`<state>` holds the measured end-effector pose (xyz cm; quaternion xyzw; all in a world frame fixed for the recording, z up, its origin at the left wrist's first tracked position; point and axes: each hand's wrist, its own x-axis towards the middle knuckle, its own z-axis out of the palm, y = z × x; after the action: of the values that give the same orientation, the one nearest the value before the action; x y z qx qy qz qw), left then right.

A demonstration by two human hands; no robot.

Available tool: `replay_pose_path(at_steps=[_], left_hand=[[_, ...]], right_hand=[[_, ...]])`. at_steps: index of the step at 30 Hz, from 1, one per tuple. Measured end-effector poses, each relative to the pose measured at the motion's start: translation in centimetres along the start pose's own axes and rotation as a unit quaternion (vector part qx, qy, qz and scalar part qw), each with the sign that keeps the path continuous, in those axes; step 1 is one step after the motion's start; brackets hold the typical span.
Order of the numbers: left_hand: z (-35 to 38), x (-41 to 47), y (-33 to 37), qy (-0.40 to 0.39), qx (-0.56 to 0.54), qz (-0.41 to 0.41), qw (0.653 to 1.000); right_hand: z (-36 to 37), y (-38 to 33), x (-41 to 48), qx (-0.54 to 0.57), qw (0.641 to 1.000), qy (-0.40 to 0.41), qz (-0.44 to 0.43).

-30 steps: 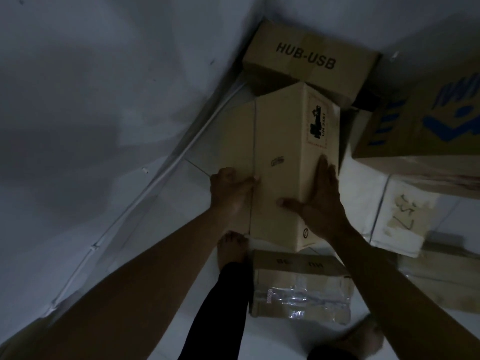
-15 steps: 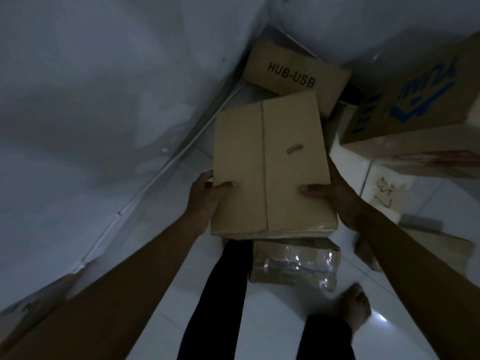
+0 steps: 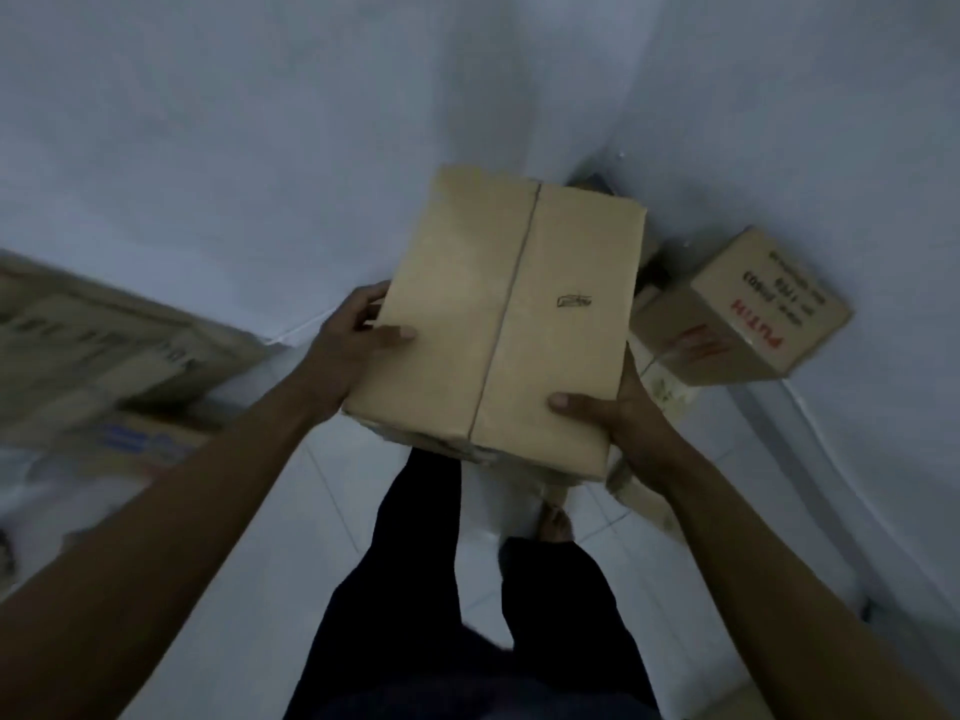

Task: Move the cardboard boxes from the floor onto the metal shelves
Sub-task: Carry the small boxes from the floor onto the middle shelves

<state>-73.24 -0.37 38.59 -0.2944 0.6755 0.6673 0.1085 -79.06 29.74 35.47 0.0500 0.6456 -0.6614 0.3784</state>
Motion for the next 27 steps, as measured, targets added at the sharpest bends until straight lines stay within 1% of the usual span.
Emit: replay_pose_path(at_steps=[2, 5, 7, 10, 17, 21, 27], left_hand=[[-1.5, -6.2, 1.7, 0.043, -0.016, 0.035, 0.998], [-4.0, -15.7, 3.2, 0.096, -0.080, 0.080, 0.989], [-5.4, -21.8, 3.4, 0.137, -0.119, 0.107, 0.978], [-7.8, -29.9, 3.1, 0.221, -0.161, 0.137, 0.952], [-13.2, -47.1, 0.3, 0.388, -0.176, 0.222, 0.877], [-16.5, -57.7, -2.2, 0.459, -0.174, 0.268, 0.829], [-21.1, -73.0, -6.5, 0.571, -0.144, 0.296, 0.752]], right_hand=[[2.4, -2.7, -3.8, -0.029, 0.999, -0.038, -0.020], [6.5, -6.1, -9.1, -0.064, 0.991, -0.103, -0.054], [9.5, -7.9, -11.9, -0.095, 0.981, -0.156, -0.073], [14.3, -10.0, -15.1, -0.130, 0.958, -0.238, -0.094], [27.8, -12.2, -21.0, -0.197, 0.876, -0.416, -0.141], [37.4, -11.5, -26.5, -0.195, 0.830, -0.494, -0.171], [51.5, -8.4, -36.6, -0.173, 0.753, -0.596, -0.219]])
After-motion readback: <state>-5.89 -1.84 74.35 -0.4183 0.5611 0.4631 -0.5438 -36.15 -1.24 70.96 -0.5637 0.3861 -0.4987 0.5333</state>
